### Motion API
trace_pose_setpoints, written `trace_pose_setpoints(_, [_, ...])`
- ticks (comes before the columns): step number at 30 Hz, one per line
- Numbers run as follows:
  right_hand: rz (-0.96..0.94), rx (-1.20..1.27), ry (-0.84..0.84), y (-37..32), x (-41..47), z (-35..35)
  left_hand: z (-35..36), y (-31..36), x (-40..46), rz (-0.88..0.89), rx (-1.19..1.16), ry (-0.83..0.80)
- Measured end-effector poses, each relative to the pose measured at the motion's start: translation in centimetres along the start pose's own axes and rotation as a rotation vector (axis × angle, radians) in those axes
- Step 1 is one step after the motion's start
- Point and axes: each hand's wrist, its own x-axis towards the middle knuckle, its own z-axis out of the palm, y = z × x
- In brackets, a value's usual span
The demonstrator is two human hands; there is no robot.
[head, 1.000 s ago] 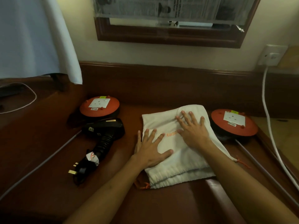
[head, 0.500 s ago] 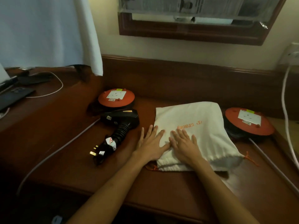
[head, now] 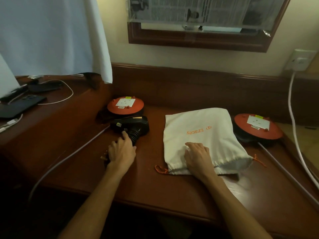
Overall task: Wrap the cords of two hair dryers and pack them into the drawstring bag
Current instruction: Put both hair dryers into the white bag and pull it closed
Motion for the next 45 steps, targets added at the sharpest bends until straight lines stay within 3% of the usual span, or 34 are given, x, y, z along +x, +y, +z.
trace_pose_setpoints(6, [0.05, 0.143, 0.116, -1.5, -1.0, -1.0, -1.7, -0.2, -1.1, 0.083, -0.2, 0.106])
trace_pose_setpoints(9, [0.136, 0.447, 0.09, -4.3, -1.8, -2.0, -3.0, 1.7, -3.4, 0.153, -0.434, 0.074])
trace_pose_setpoints(13, [0.226, 0.982, -0.039, -7.8, -1.5, -4.8, -4.8, 5.7, -7.1, 0.408, -0.74, 0.047])
trace_pose_setpoints(17, [0.257, 1.223, 0.005, -6.3, -1.5, -7.2, -4.8, 9.1, -9.5, 0.621, -0.89, -0.122])
trace_pose_setpoints(20, [0.283, 1.267, 0.048, -4.0, -2.1, -8.6, -3.9, 10.7, -9.6, 0.736, -0.821, -0.333])
trace_pose_setpoints(21, [0.3, 1.293, 0.055, -3.4, -2.2, -9.3, -3.6, 11.1, -9.6, 0.757, -0.802, -0.33])
trace_pose_setpoints(25, [0.328, 1.341, 0.101, -0.6, -3.1, -11.5, -2.4, 12.2, -8.4, 0.665, -0.797, 0.009])
trace_pose_setpoints(29, [0.34, 1.299, 0.094, 1.9, -3.8, -12.8, -0.3, 13.0, -6.7, 0.744, -0.297, -0.228])
trace_pose_setpoints(32, [0.307, 1.331, 0.012, 3.1, -4.6, -13.7, 1.1, 13.3, -5.9, 0.805, -0.116, -0.168])
trace_pose_setpoints(40, [0.125, 1.206, -0.269, 3.6, -6.4, -16.3, -1.7, 14.4, -0.9, 0.56, -0.627, -0.092])
trace_pose_setpoints(45, [0.102, 0.991, -0.335, 2.6, -6.3, -16.0, -4.7, 14.3, 0.8, 0.653, -0.712, -0.066])
